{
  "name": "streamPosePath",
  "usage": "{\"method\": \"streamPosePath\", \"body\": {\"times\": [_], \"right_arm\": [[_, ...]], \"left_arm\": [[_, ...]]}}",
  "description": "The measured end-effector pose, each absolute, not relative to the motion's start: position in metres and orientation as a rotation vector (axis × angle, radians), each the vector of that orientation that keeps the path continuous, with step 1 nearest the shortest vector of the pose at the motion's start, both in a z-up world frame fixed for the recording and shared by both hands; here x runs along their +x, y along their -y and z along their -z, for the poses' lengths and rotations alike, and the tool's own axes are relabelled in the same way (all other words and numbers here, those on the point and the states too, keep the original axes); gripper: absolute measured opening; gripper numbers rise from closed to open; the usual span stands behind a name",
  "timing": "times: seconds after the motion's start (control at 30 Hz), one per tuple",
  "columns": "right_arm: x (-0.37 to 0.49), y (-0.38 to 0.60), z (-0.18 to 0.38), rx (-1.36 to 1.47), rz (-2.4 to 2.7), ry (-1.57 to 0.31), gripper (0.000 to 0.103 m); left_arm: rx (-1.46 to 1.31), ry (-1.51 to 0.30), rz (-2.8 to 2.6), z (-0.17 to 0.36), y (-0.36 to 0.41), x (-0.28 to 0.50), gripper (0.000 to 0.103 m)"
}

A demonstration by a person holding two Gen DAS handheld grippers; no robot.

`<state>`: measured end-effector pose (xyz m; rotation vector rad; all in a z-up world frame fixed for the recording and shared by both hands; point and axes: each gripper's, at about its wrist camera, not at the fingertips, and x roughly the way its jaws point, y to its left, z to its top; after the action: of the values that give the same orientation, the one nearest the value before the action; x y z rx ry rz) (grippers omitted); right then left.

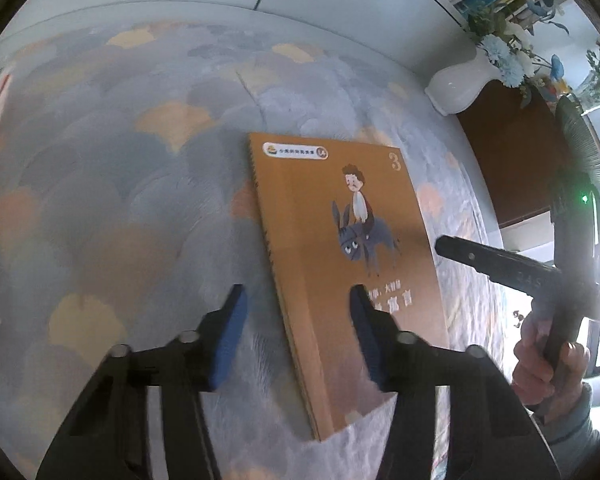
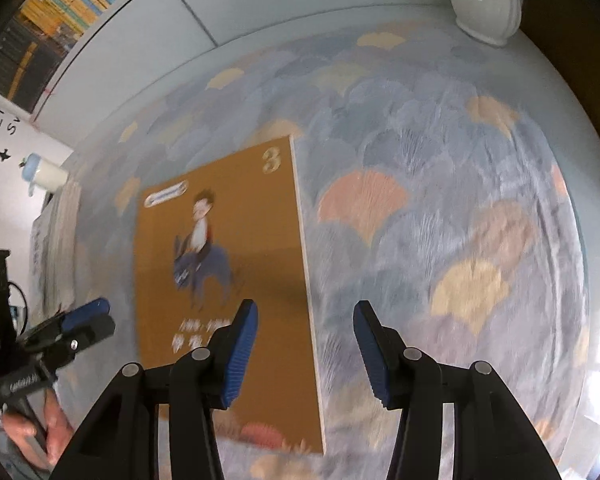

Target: Organize books

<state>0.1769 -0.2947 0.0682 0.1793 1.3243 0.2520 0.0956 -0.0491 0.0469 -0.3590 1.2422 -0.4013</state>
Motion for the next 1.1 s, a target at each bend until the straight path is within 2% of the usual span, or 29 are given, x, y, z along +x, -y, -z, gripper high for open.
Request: {"method": "streamPosePath", "body": {"times": [0.03,0.2,0.5,0.83,1.1], "right_arm": [[0.183,0.290,-0.066,0.165,-0.256,-1.312,0.045],[0.200,0.271,-0.053,0.126,-0.284,-1.315,0.039],[0.195,0.255,-0.049,0.054,-0.342,-1.313,0.039],[0.126,0.254,-0.049,0.040,-0.376,-1.353,0.040],[0.068,0.248,-0.048,0.022,-0.419,-1.417,0.041]], "left_arm": [[-0.363,-1.242,0.406,-0.045,0.050,0.099,0.035],[-0.373,-1.262,0.377,-0.036,0.054,0.115,0.034],[-0.413,-1.276,0.363,-0.031,0.051,0.113,0.036],[-0.519,-1.323,0.411,-0.029,0.042,0.071,0.036],[-0.284,-1.405,0.498,-0.038,0.050,0.029,0.038]]}}
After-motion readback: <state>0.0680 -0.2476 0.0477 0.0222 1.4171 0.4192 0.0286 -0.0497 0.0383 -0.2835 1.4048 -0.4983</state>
